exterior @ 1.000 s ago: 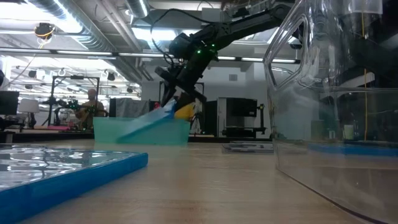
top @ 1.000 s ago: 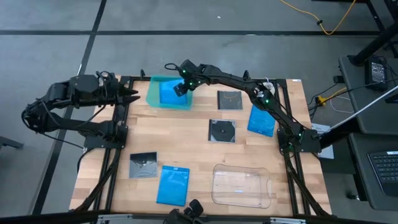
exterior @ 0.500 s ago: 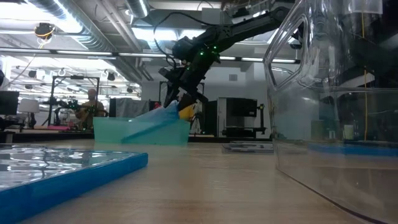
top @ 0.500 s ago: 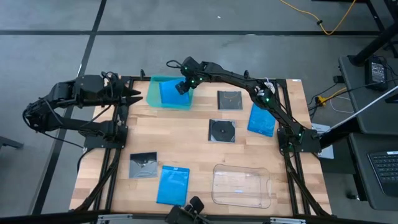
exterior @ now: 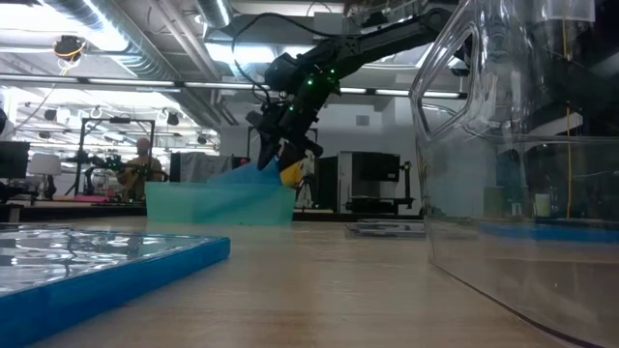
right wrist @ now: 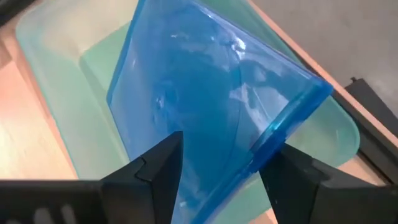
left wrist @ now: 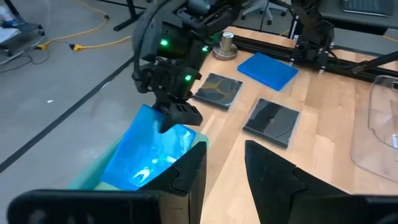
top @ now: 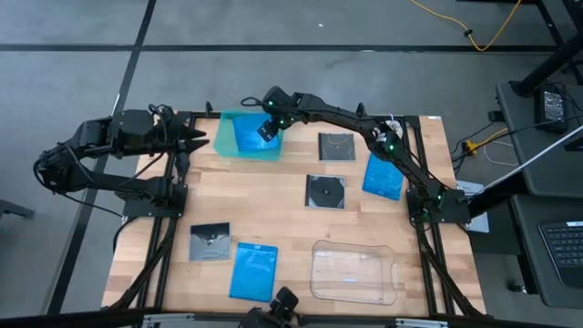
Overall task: Pick & place jewel cases by type
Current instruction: Put the top left dark blue CD case into the light blue bin
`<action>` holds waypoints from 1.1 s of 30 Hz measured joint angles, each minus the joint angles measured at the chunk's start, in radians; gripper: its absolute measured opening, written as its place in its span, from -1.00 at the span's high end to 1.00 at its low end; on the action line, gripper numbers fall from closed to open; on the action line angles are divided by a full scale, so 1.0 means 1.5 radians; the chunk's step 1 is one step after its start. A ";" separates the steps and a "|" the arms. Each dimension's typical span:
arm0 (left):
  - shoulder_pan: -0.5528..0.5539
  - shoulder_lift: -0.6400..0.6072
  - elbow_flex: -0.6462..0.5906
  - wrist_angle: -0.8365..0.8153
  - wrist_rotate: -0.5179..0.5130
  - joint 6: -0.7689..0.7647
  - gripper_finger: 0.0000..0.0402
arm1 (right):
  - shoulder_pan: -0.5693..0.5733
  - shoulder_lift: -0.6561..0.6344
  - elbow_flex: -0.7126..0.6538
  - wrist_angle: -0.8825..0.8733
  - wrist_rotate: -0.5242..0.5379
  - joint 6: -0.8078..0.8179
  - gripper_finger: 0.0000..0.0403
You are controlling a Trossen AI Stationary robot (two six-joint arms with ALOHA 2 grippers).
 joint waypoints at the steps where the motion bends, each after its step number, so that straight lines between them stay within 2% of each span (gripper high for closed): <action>1: 0.000 0.000 0.000 0.000 -0.007 0.000 0.49 | 0.003 0.000 0.000 0.001 0.007 -0.002 0.00; 8: 0.000 0.008 0.000 0.001 -0.025 0.000 0.49 | 0.022 0.003 0.001 0.087 0.010 0.027 0.00; 20: 0.000 0.023 0.000 0.003 -0.024 -0.006 0.49 | 0.025 0.005 0.000 -0.034 0.109 -0.070 0.00; 33: 0.000 0.030 0.000 0.003 -0.023 0.000 0.49 | 0.020 -0.004 -0.001 -0.033 0.116 -0.092 0.00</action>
